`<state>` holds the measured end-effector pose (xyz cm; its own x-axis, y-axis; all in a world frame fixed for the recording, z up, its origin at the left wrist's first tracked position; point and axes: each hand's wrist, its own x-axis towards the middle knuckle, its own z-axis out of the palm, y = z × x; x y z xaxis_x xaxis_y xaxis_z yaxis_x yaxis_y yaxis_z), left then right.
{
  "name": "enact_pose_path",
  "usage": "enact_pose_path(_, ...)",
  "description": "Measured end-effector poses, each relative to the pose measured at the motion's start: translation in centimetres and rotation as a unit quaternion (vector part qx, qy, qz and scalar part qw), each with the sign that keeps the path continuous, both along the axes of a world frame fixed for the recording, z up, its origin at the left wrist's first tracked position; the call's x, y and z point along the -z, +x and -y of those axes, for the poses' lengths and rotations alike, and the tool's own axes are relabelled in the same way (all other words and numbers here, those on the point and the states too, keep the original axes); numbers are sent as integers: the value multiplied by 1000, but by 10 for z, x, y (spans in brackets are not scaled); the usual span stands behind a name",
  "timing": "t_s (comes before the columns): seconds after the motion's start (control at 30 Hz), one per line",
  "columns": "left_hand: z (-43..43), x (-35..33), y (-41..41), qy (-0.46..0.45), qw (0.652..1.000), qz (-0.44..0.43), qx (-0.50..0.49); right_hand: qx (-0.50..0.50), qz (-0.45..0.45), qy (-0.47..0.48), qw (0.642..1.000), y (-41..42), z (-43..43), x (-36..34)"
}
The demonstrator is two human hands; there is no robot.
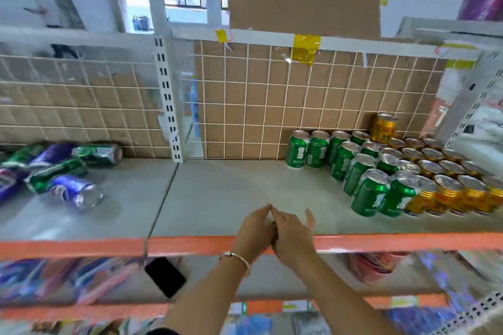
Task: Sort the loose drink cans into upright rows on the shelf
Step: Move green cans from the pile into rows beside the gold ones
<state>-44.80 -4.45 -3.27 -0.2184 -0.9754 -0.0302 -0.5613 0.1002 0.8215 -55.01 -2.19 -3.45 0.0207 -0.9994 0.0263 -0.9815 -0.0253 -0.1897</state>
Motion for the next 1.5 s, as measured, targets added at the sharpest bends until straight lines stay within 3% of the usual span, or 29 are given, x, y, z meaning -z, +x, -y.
enact_pose_path(0.2, -72, -2, 63, -40, 995, 89, -16, -80, 24, -120, 989, 47, -63, 9)
enact_pose_path(0.4, -123, -24, 147, -42, 990, 115, -69, -118, 18, -12, 993, 115, -87, -28)
enact_pose_path(0.67, -178, -46, 292, -28, 971, 113, -208, -231, -25, -4, 973, 249, -106, -43)
enact_pose_path(1.1, -254, -40, 566, -17, 923, 70, -378, -372, 54, 4, 927, 546, -138, -39)
enact_pose_path(1.23, -261, -33, 637, 3, 916, 76, -395, -373, 113, 41, 920, 613, -136, -34)
enact_pose_path(1.5, -213, -34, 718, -6, 924, 62, -376, -328, 28, 29, 944, 695, -99, -38)
